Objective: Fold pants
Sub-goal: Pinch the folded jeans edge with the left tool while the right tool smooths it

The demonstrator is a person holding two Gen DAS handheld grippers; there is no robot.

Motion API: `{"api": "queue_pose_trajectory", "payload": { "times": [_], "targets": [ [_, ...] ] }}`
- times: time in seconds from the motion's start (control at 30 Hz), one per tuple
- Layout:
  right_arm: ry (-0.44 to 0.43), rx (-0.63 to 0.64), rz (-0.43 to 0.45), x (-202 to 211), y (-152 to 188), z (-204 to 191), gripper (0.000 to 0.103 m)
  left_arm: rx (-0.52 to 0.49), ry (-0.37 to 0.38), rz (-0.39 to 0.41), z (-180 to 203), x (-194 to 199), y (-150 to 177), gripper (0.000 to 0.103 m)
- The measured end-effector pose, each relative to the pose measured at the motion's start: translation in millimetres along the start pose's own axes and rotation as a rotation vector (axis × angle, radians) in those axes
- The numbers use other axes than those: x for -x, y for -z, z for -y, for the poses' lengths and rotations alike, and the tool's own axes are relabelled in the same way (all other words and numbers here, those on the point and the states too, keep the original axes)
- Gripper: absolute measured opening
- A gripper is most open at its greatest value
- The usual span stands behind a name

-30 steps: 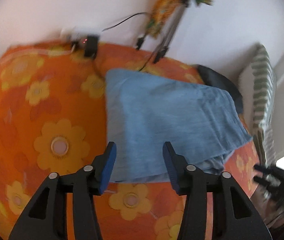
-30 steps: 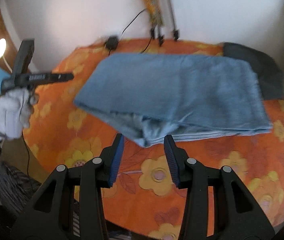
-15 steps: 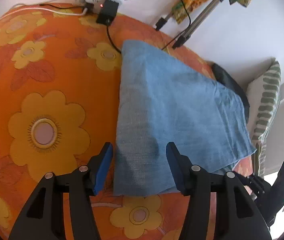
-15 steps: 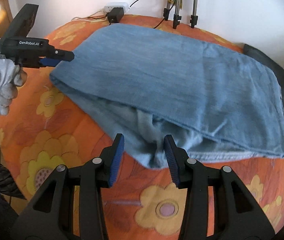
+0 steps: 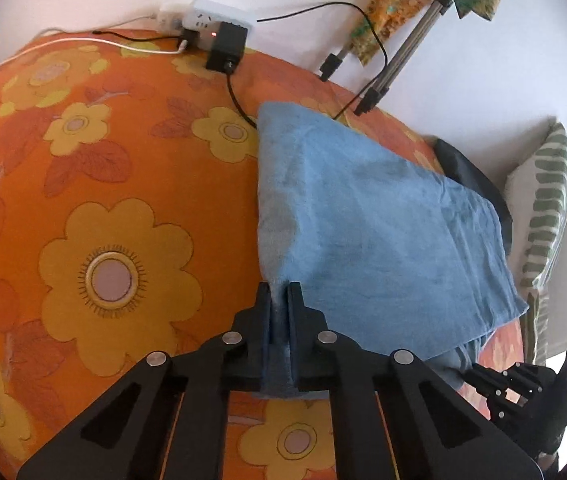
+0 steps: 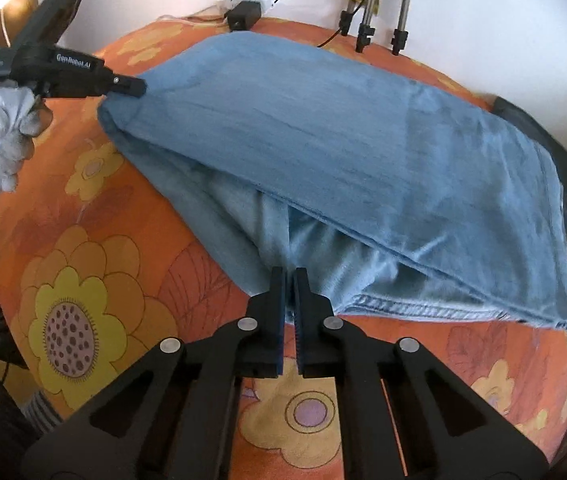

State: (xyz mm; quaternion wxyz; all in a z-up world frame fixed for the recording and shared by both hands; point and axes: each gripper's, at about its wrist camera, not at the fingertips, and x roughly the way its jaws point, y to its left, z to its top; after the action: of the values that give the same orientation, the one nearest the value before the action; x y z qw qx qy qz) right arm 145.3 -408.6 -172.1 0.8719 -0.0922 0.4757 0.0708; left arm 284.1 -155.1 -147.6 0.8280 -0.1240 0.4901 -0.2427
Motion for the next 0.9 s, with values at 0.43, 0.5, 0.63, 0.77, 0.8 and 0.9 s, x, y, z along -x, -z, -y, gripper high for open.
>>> {"api": "queue_pose_trajectory", "payload": {
  "times": [0.43, 0.5, 0.63, 0.77, 0.8, 0.9],
  "targets": [
    [-0.128, -0.137, 0.134, 53.0, -57.9, 13.8, 0.058, 0.020, -0.032, 0.020, -1.0, 13.1, 0.9, 0.034],
    [-0.110, -0.118, 0.130, 45.9, -77.2, 7.4, 0.058, -0.009, -0.052, 0.025, 2.0, 14.9, 3.3, 0.036],
    [-0.134, -0.105, 0.111, 22.6, -112.1, 0.0, 0.058, -0.081, -0.095, 0.029, 13.1, 14.3, 7.5, 0.039],
    [-0.161, -0.150, 0.082, -7.6, -149.4, 0.3, 0.058, -0.174, -0.122, 0.041, 28.7, 13.5, 14.2, 0.039],
    [-0.149, -0.150, 0.079, -13.5, -157.2, -1.4, 0.058, -0.189, -0.120, 0.040, 31.4, 13.1, 15.0, 0.039],
    [-0.119, -0.117, 0.064, -30.0, -178.6, -9.7, 0.058, -0.210, -0.118, 0.047, 36.7, 13.7, 14.4, 0.039]
  ]
}}
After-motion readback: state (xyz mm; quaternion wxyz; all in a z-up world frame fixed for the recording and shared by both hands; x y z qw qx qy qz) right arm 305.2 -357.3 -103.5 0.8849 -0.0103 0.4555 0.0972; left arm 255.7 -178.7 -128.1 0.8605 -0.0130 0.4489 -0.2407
